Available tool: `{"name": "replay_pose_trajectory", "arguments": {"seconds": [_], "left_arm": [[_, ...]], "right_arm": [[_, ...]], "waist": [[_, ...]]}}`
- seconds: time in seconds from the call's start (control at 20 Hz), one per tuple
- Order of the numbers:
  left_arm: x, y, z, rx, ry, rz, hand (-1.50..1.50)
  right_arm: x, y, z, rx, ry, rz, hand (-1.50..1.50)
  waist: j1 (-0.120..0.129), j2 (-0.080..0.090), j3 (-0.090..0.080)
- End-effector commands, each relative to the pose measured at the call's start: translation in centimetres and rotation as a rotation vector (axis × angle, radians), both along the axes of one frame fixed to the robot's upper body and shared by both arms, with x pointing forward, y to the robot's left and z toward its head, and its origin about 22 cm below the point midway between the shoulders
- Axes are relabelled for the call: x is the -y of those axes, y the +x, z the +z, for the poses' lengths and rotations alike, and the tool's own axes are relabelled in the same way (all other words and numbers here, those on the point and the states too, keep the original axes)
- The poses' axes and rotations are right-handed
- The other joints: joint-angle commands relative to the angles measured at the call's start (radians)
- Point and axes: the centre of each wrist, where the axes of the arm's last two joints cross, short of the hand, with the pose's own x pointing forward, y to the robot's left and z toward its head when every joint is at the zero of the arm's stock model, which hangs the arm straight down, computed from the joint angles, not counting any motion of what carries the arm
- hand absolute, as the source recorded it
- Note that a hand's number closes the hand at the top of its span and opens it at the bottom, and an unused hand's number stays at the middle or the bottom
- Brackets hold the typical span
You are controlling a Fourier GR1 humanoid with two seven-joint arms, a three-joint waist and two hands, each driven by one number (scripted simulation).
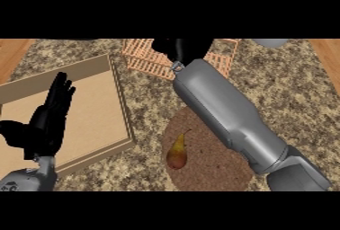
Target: Pick the cupcake from the placemat and place it in the tiered shelf
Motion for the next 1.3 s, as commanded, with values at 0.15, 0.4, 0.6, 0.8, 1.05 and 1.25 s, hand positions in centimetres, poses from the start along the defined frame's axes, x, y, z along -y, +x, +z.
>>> {"name": "replay_pose_trajectory", "arguments": {"seconds": [0.15,0.4,0.6,0.8,1.05,1.25], "left_arm": [[0.4,0.3,0.5,0.015,-0.004,-0.019,0.00],[0.5,0.9,0.0,0.003,-0.004,-0.008,0.00],[2.0,1.0,-0.2,0.010,-0.003,-0.008,0.00],[0.4,1.2,0.4,0.002,0.009,-0.010,0.00],[-0.1,-0.3,-0.9,-0.010,-0.007,-0.028,0.00],[-1.1,0.7,0.7,0.005,-0.014,0.030,0.00]], "right_arm": [[1.2,1.6,-1.6,-0.034,0.160,-0.171,1.50],[3.1,2.4,-2.3,0.007,0.306,-0.164,-1.50],[3.4,2.9,-3.0,-0.016,0.316,-0.145,-1.50],[2.9,3.3,-1.0,0.030,0.359,-0.100,-1.50],[2.0,2.6,-0.8,0.156,0.408,-0.046,-1.50],[2.3,2.8,0.5,0.254,0.442,-0.047,-1.50]], "waist": [[0.016,0.008,0.000],[0.002,0.009,0.001],[0.014,0.010,0.001],[0.007,0.007,0.001],[0.019,0.003,0.000],[-0.026,-0.003,0.001]]}}
